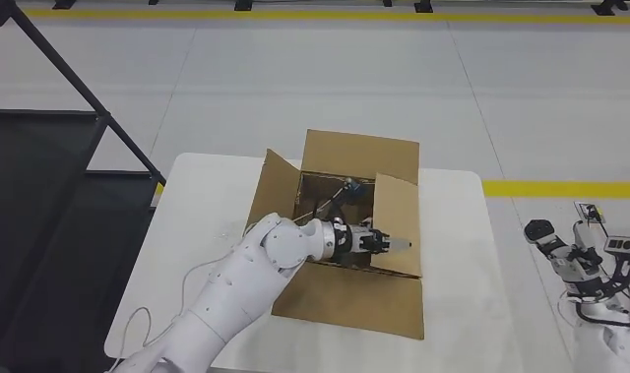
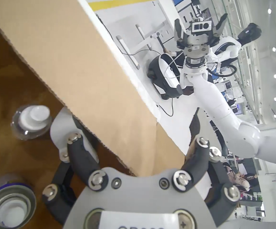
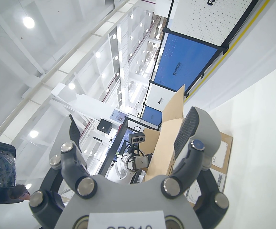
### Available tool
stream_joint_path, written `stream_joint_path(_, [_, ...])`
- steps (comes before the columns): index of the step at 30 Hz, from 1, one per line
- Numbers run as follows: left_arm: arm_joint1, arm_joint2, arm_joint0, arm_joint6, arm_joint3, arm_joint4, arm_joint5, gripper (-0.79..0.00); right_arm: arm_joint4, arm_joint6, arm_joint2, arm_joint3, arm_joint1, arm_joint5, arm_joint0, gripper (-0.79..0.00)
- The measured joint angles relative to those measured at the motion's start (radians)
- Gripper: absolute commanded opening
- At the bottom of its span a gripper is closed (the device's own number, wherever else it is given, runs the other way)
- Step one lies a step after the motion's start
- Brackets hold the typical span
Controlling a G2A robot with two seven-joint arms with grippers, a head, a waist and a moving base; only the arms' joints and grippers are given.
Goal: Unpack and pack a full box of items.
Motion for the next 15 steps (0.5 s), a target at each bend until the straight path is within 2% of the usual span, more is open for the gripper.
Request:
stream_joint_path(9, [0.006,-0.01,0.026,0.058,-0.165,0.127,-0.066,0.0,0.042,0.023,0.015,0.068,0.017,-0.013,0.011,0.0])
stream_joint_path(15, [-0.016,0.037,0.024,0.123,-0.172,0.212,-0.086,0.0,0.091,0.031,0.06,0.116,0.031,-0.03,-0.014,0.0])
